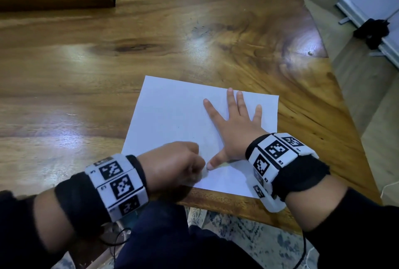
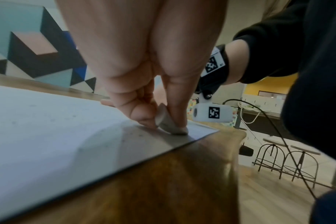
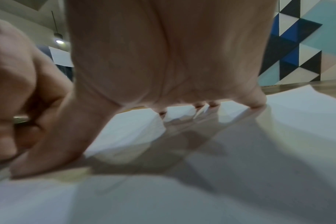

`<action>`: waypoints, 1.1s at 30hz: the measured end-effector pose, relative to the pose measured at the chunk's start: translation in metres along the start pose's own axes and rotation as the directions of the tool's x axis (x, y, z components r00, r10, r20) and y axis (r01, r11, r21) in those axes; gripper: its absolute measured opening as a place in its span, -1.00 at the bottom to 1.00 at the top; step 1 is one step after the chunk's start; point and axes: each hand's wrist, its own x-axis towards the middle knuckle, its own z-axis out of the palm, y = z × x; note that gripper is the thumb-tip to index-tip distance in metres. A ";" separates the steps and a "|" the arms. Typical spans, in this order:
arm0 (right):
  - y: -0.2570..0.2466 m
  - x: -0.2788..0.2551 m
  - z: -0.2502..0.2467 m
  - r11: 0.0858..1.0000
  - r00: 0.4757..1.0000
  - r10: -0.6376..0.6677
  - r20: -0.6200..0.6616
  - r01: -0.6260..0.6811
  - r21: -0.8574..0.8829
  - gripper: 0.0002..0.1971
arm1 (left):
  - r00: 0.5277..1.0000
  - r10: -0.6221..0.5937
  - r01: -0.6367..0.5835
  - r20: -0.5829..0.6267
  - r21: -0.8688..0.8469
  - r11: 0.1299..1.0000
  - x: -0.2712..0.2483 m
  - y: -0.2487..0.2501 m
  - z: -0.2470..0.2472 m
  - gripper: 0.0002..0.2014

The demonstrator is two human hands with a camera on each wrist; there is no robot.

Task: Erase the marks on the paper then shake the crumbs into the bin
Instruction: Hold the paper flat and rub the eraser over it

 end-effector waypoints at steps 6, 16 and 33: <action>-0.001 0.000 0.000 1.000 1.000 0.000 0.001 0.000 0.000 0.44 | 0.980 -0.108 0.116 -0.169 0.038 0.993 0.031 -0.013 -0.017 -0.92; 0.003 -0.001 0.000 1.000 1.000 -0.015 -0.010 0.015 0.019 0.45 | 0.977 -0.140 0.130 -0.159 -0.067 0.989 0.007 -0.015 -0.013 -0.80; 0.013 -0.009 0.008 0.996 1.000 0.026 -0.009 -0.025 0.090 0.45 | 0.917 -0.248 0.253 -0.312 -0.025 0.967 -0.019 -0.058 -0.030 -0.90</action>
